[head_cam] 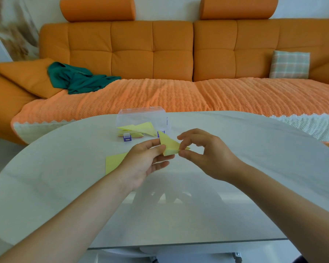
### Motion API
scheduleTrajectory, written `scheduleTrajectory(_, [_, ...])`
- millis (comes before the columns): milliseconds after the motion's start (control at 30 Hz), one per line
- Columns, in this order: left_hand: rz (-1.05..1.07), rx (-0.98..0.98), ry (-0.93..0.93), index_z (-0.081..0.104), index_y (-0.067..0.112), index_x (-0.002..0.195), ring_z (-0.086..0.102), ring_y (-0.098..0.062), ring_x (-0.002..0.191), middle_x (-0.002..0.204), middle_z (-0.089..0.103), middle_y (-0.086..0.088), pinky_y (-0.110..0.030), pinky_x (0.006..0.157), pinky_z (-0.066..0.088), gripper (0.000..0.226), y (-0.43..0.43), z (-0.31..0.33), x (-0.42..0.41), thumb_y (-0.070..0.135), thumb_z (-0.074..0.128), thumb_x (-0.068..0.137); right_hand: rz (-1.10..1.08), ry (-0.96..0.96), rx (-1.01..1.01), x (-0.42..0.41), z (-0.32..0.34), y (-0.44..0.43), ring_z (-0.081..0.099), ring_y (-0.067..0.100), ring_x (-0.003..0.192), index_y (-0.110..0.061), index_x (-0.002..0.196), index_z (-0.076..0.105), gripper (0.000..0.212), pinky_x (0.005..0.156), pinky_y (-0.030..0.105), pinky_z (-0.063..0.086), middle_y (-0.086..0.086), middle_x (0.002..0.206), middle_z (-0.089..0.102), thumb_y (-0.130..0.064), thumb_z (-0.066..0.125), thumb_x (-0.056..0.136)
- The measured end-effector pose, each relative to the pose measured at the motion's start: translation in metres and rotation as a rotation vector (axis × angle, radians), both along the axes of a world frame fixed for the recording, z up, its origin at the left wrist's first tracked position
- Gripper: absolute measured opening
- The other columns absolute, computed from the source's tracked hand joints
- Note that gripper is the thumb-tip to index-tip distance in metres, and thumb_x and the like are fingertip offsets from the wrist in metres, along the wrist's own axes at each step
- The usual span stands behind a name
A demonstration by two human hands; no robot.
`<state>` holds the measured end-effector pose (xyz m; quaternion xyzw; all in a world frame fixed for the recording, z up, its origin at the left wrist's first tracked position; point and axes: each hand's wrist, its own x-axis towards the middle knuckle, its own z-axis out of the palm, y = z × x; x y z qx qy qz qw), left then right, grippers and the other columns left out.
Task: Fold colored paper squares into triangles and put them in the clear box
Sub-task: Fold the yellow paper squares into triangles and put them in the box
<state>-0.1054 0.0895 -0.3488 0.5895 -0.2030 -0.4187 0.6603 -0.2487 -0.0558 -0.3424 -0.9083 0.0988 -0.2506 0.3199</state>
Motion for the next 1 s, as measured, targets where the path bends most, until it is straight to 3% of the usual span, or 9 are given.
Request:
scheduleTrajectory(133, [-0.029,-0.007,-0.129,0.074,0.013,0.109,0.075,-0.023,0.094,0.103,0.077,-0.008,-0.022,0.069,0.057,0.019,0.002,-0.001,0.003,0.008,0.064,0.094,-0.005,0.027,0.078,0.002,-0.001,0.002,0.059,-0.002,0.108,-0.04,0.086,0.066,0.007,0.083,0.009,0.042,-0.022,0.111,0.065,-0.035,0.068,0.092])
scheduleTrajectory(233, [-0.081,-0.015,-0.163,0.072,0.013,0.11,0.074,-0.024,0.097,0.107,0.076,-0.007,-0.024,0.071,0.058,0.02,0.0,-0.003,0.002,0.008,0.064,0.093,-0.094,0.053,0.169,0.005,-0.004,0.001,0.062,-0.002,0.089,-0.035,0.086,0.069,0.008,0.076,0.019,0.048,-0.021,0.092,0.069,-0.037,0.065,0.094])
scheduleTrajectory(333, [-0.138,-0.017,-0.2,0.071,0.014,0.111,0.074,-0.027,0.098,0.11,0.075,-0.007,-0.03,0.071,0.058,0.026,0.0,-0.002,0.002,0.009,0.053,0.092,-0.139,0.074,0.231,0.005,-0.002,-0.002,0.061,0.002,0.068,-0.032,0.079,0.069,0.015,0.06,0.014,0.045,-0.013,0.074,0.069,-0.034,0.066,0.094])
scheduleTrajectory(400, [-0.166,-0.022,-0.22,0.072,0.015,0.109,0.074,-0.03,0.096,0.107,0.075,-0.01,-0.034,0.071,0.059,0.033,0.001,0.001,0.001,0.02,0.049,0.086,-0.139,0.081,0.264,0.004,0.0,-0.002,0.061,0.004,0.062,-0.03,0.077,0.071,0.015,0.055,0.013,0.044,-0.012,0.069,0.069,-0.031,0.069,0.092])
scheduleTrajectory(500, [-0.098,-0.012,-0.336,0.072,0.015,0.103,0.076,-0.03,0.086,0.095,0.077,-0.01,-0.034,0.067,0.061,0.021,0.001,0.0,-0.003,0.03,0.061,0.093,-0.144,0.096,0.273,0.004,0.001,-0.001,0.061,0.008,0.062,-0.029,0.077,0.072,0.012,0.057,0.016,0.046,-0.009,0.069,0.069,-0.031,0.072,0.089])
scheduleTrajectory(633, [-0.063,0.002,-0.412,0.071,0.012,0.104,0.076,-0.026,0.082,0.09,0.078,-0.006,-0.031,0.067,0.062,0.016,0.0,-0.005,-0.007,0.016,0.055,0.101,-0.126,0.065,0.353,0.005,0.001,0.001,0.066,0.013,0.068,-0.028,0.089,0.069,0.006,0.065,0.027,0.053,-0.004,0.076,0.072,-0.026,0.075,0.088])
scheduleTrajectory(733, [-0.08,-0.008,-0.41,0.07,0.011,0.104,0.076,-0.025,0.083,0.091,0.078,-0.006,-0.029,0.068,0.062,0.015,0.001,-0.002,-0.008,0.015,0.056,0.101,-0.133,0.086,0.406,0.005,0.003,0.001,0.065,0.005,0.065,-0.027,0.096,0.072,0.007,0.058,0.018,0.048,-0.006,0.074,0.073,-0.028,0.073,0.09])
scheduleTrajectory(867, [-0.075,0.011,-0.405,0.069,0.003,0.1,0.076,-0.024,0.082,0.088,0.078,-0.008,-0.029,0.067,0.062,0.016,0.001,-0.003,-0.008,0.016,0.06,0.099,-0.142,0.136,0.445,0.003,0.006,-0.001,0.064,0.003,0.063,-0.027,0.08,0.077,0.011,0.063,0.026,0.051,-0.002,0.067,0.072,-0.028,0.072,0.089])
scheduleTrajectory(1000, [-0.004,-0.012,-0.486,0.067,0.017,0.111,0.075,-0.019,0.076,0.084,0.077,-0.003,-0.019,0.052,0.054,0.017,0.002,0.0,-0.005,0.01,0.064,0.095,-0.119,0.179,0.453,0.001,0.008,-0.005,0.063,0.003,0.063,-0.025,0.078,0.078,0.013,0.068,0.032,0.053,-0.006,0.068,0.071,-0.026,0.072,0.09])
